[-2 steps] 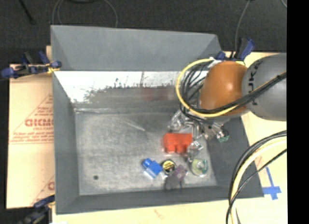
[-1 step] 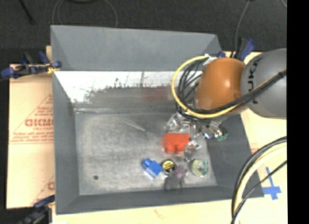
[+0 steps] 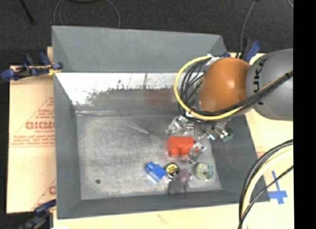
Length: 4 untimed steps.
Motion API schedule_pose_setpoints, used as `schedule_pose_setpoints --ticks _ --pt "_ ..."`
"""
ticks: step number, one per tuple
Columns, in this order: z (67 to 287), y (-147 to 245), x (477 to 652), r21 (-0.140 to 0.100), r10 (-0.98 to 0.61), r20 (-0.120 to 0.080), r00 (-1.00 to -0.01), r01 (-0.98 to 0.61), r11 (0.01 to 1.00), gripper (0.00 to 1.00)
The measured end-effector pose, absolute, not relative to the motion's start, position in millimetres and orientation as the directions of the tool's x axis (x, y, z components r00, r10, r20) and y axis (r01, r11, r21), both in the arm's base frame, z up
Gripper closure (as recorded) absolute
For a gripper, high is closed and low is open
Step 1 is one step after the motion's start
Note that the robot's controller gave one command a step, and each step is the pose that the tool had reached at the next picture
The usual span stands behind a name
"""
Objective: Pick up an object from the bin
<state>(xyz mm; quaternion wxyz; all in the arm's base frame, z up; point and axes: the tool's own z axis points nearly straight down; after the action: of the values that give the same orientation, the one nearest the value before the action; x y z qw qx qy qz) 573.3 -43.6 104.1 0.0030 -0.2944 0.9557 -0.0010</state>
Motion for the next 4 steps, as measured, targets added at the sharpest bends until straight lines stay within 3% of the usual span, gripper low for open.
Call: schedule_pose_setpoints --ticks 1,2,3,4 --pt "74 -44 577.0 -0.006 -0.656 -0.008 -0.755 -0.656 0.755 0.00" --pt "76 -45 579.2 -0.004 -0.653 -0.005 -0.757 -0.653 0.757 0.00" --pt "78 -44 581.3 -0.007 -0.652 -0.013 -0.758 -0.652 0.758 1.00" --pt "165 -44 584.1 -0.008 -0.648 -0.008 -0.762 -0.648 0.762 1.00"
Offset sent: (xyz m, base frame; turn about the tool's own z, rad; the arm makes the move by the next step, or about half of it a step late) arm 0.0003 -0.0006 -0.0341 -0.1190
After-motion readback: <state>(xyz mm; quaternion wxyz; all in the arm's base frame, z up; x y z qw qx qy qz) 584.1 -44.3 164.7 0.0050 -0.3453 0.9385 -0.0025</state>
